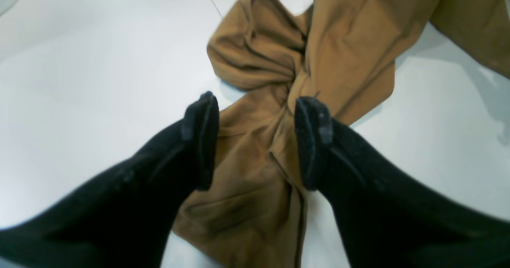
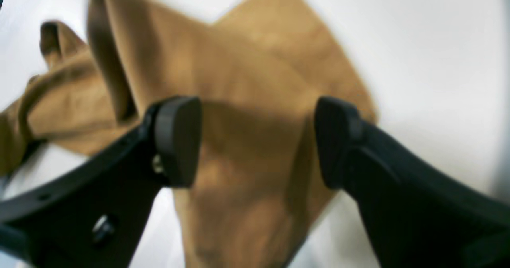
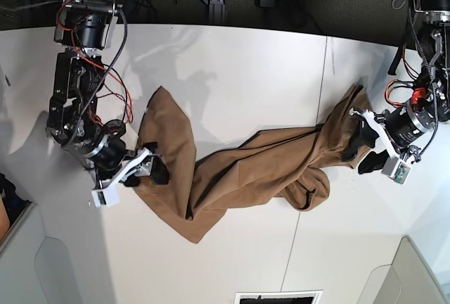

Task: Layout the t-shirt on the table in an organized manner, then fold the t-shirt properly
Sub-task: 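Lift the shirt with both grippers and pull the grippers apart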

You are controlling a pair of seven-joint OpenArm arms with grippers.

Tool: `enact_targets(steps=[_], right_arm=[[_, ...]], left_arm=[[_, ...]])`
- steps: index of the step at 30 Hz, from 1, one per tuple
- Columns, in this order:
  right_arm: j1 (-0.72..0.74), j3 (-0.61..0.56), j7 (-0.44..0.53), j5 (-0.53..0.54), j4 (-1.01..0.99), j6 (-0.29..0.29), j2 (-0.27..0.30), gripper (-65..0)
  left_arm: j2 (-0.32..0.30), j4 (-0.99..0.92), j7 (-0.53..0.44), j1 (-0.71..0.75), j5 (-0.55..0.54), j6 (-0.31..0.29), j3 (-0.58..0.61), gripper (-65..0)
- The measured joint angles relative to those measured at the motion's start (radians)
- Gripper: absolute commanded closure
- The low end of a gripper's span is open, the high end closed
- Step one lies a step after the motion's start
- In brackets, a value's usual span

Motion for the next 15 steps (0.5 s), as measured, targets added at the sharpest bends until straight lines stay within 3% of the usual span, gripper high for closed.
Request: enact_targets(steps=[4,12,15], right_arm=[[-0.116,0.0,0.0,0.007,-0.001,-0.001,0.0,-43.6],[-0.24,0.0,0.173,0.038,0.008,0.014,-0.002,-43.2],[-0.239,0.0,0.171,0.015,0.008,0.014,-0.002,-34.7]], left_arm=[[0.008,-0.004,0.0,0.052,0.0,0.001,0.0,-33.0],[0.078,-0.018,-0.015,0.13,0.002,0.002,0.0,-32.9],[0.102,-0.055,-0.034,0.13,0.035,0.002,0.0,-32.9]])
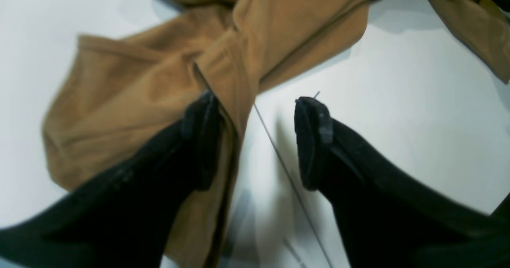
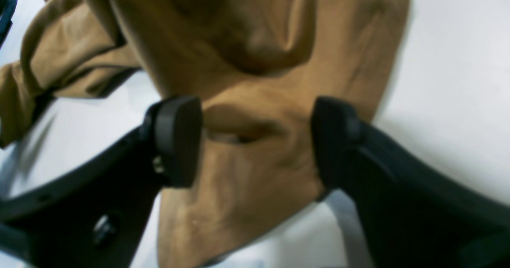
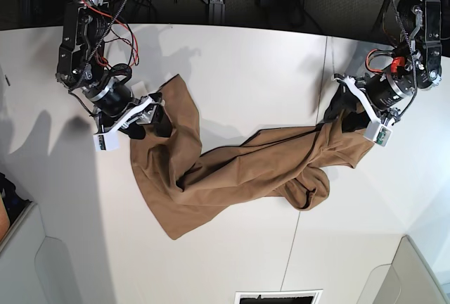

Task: Layout the t-shirt on the table in an organized manner, then fold the t-shirt properly
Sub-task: 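Lift the shirt with both grippers and pull the grippers apart, then lower the shirt and regrasp its edges with both grippers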

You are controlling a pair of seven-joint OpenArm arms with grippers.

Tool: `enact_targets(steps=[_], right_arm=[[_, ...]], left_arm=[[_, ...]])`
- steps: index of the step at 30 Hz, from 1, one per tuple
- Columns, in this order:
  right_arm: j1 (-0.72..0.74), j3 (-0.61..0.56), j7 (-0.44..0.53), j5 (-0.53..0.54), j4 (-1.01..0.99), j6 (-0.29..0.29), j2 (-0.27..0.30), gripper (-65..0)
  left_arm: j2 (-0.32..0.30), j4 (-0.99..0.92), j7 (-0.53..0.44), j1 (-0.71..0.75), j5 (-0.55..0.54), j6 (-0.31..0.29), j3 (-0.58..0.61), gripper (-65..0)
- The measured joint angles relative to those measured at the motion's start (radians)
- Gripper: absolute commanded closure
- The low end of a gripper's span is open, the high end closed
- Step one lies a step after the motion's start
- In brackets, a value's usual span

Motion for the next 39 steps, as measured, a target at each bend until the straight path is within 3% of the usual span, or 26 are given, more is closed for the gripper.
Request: enact_targets(steps=[3,4,6,9,14,16,19,23,28,29,31,33,34,39], right_arm=[[0.0,0.0,-0.009,-0.017,0.0,-0.006,0.0,-18.8],[-0.002,0.001,-0.013,-0.018,0.0,-0.006,0.001,-12.3],[-0.002,0.001,-0.021,-0.019,-0.001,-0.007,0.0,0.0],[0.0,0.0,-0.021,-0.02,-0.001,-0.008,0.0,0.0],[0.003,0.021,-0.036,-0.064,0.045,-0.009,0.015,0.0],[0.012,0.059,-0.042,-0.089,0.077,-0.009,0.027,0.0],[0.041,0.119,-0.035,-0.088,0.108,-0.009,0.069,0.0],[0.05,0.177,-0.037,-0.087,0.109,-0.009,0.13,0.0],[0.047,0.271,-0.045,-0.087,0.108,-0.009,0.167,0.0],[0.048,0.285,-0.045,-0.086,0.109,-0.009,0.17,-6.3],[0.048,0.302,-0.056,-0.058,0.108,-0.016,0.172,-22.4],[0.047,0.31,-0.081,-0.027,0.108,-0.02,0.173,-33.5],[0.047,0.311,-0.094,-0.01,0.108,-0.02,0.174,-35.7],[0.047,0.309,-0.103,0.091,0.108,-0.019,0.172,-35.8]], left_arm=[[0.005,-0.054,-0.044,0.0,0.018,0.001,0.0,-32.4],[0.009,-0.074,-0.048,-0.001,0.019,0.002,-0.001,-30.0],[0.019,-0.105,-0.051,0.0,0.019,0.003,-0.001,-18.2],[0.028,-0.122,-0.051,0.0,0.02,0.002,-0.001,0.0],[0.005,-0.121,-0.049,-0.014,0.011,0.002,-0.048,0.0],[-0.025,-0.113,-0.038,-0.014,-0.042,0.002,-0.091,0.0],[-0.084,-0.063,0.058,-0.012,-0.127,-0.005,-0.114,0.0],[-0.129,0.055,0.114,0.0,-0.217,-0.061,-0.108,0.0],[-0.155,0.177,0.201,0.05,-0.233,-0.076,-0.11,0.0],[-0.154,0.188,0.214,0.059,-0.239,-0.075,-0.109,-1.6],[-0.155,0.201,0.242,0.072,-0.264,-0.076,-0.109,-15.6],[-0.155,0.201,0.278,0.089,-0.304,-0.076,-0.11,-28.2],[-0.155,0.201,0.291,0.104,-0.333,-0.076,-0.11,-30.7],[-0.155,0.202,0.319,0.152,-0.399,-0.076,-0.11,-30.8]])
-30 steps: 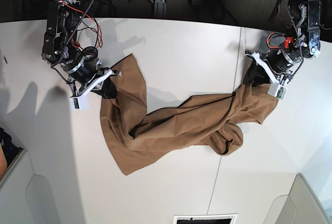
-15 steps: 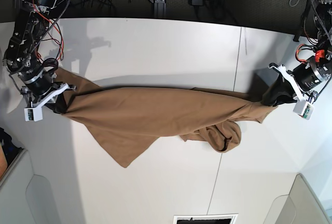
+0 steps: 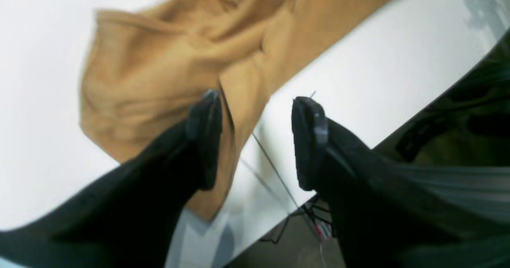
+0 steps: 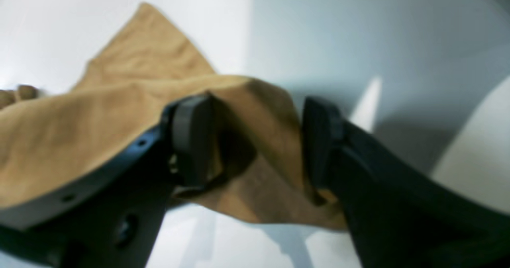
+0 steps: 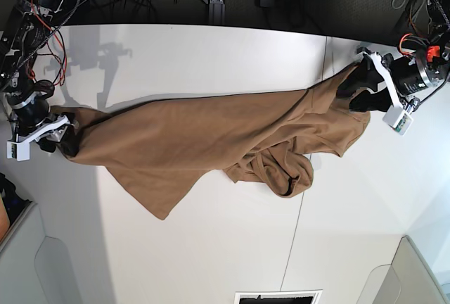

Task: Layout the t-shirt on the table in an organized manner, then fold the t-shirt properly
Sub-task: 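Lower the shirt and regrasp its edges with both grippers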

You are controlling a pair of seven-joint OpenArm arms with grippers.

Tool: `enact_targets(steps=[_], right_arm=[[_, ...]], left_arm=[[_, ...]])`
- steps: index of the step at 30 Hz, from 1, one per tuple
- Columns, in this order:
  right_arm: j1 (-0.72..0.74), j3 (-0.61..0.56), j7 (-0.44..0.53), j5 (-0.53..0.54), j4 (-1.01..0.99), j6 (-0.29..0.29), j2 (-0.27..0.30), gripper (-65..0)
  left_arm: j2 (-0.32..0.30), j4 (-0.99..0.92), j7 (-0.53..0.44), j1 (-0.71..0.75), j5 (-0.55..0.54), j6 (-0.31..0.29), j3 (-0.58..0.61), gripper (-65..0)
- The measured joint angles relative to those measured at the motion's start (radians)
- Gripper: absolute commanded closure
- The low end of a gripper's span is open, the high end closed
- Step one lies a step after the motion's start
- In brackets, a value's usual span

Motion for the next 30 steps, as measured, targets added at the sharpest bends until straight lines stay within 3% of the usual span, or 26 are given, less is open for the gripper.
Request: enact_targets(steps=[5,10,14,20,24,30], right_arm=[[0.0,0.0,0.0,0.037,0.0,0.004,-0.018,-35.8],[0.0,-0.003,-0.003,0.076,0.0,0.007,-0.075,-35.8],[0.0,-0.003,-0.007,0.084,0.0,0.027,-0.135,-35.8],[0.0,-0.092,-0.029,0.068,0.0,0.027,-0.196,-35.6],[0.0,-0.189,-0.032,0.005,0.0,0.031,-0.208,-35.6],[-0.002,-0.204,-0.014,-0.067,0.0,0.022,-0.205,-35.6]], left_arm=[[0.01,0.004,-0.066,0.0,0.048,0.0,0.0,-30.7],[0.038,0.004,-0.233,-0.006,0.189,0.003,-0.001,-30.7],[0.085,-0.04,-0.235,-0.075,0.245,0.027,0.0,-30.7],[0.092,-0.236,-0.243,-0.22,0.288,0.031,0.113,-30.5],[0.098,-0.351,-0.31,-0.321,0.369,0.083,0.219,-30.5],[0.095,-0.446,-0.327,-0.404,0.423,0.113,0.29,-30.5]])
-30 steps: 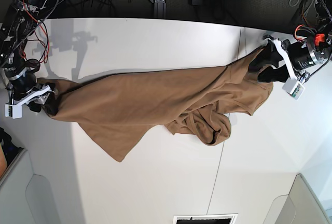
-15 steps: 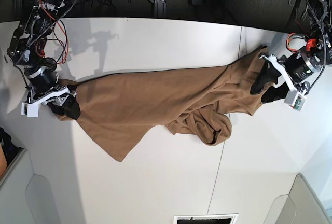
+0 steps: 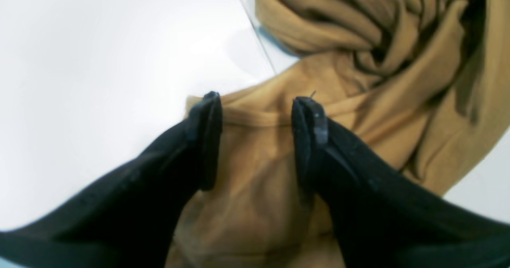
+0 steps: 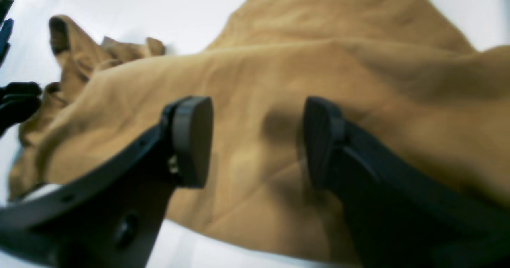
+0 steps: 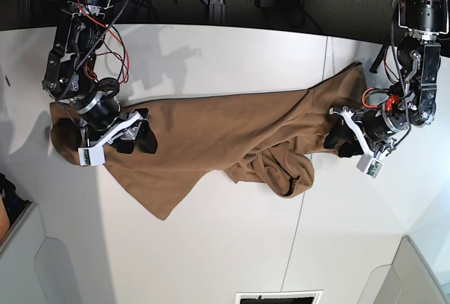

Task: Layout the t-shirt on the table in an organized manner, then fold the t-shirt properly
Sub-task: 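Lower the shirt and regrasp its edges with both grippers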

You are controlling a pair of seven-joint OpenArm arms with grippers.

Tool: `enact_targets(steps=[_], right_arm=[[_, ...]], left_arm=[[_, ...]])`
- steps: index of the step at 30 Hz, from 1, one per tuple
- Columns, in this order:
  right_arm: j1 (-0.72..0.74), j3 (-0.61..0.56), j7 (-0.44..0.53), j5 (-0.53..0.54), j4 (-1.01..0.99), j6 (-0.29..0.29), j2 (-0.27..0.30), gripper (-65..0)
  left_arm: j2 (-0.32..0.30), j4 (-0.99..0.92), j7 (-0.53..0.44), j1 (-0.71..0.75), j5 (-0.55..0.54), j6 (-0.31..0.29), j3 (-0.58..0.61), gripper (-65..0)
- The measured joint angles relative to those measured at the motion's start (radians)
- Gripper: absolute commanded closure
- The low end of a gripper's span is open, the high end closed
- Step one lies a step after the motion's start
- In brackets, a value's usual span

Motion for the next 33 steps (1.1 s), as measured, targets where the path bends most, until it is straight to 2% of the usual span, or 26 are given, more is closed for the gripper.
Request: enact_targets(steps=[4,9,10,13,19,23,28,30,33], right_arm=[[0.0,0.0,-0.01,-0.062,-0.01,-0.009,0.001,-35.6],[-0.048,-0.001,-0.06,-0.034,-0.014,-0.007,0.013,-35.6],[-0.069,-0.001,-0.049,-0.009,-0.011,-0.005,0.022,-35.6],[-0.135,-0.001,-0.019,0.038,-0.005,0.008,0.064,-35.6],[-0.217,-0.002,0.0,0.108,0.0,0.019,0.126,-35.6],[-0.248,-0.003,0.007,0.132,0.005,0.035,0.153,-35.6],[-0.25,-0.003,-0.006,0.156,0.019,0.037,0.155,-35.6],[-0.253,-0.003,-0.028,0.164,0.045,0.035,0.155,-35.6],[-0.265,-0.004,-0.052,0.148,0.115,0.023,0.155,-35.6]], left_arm=[[0.02,-0.041,0.001,0.005,0.021,0.0,0.003,-30.5],[0.047,-0.079,-0.027,0.0,0.059,-0.004,0.001,-30.5],[0.047,-0.084,-0.032,0.0,0.068,0.005,0.001,-30.5],[0.039,-0.101,-0.042,-0.009,0.108,0.08,0.002,-30.5],[-0.029,-0.126,-0.03,-0.003,0.119,0.185,0.002,-30.5],[-0.029,-0.123,0.019,0.0,0.11,0.219,0.0,-30.5],[-0.024,-0.079,0.056,0.027,0.108,0.274,-0.037,-30.5],[-0.022,-0.022,0.078,0.066,0.102,0.283,-0.087,-30.5],[-0.022,0.085,0.133,0.108,0.083,0.25,-0.143,-30.5]])
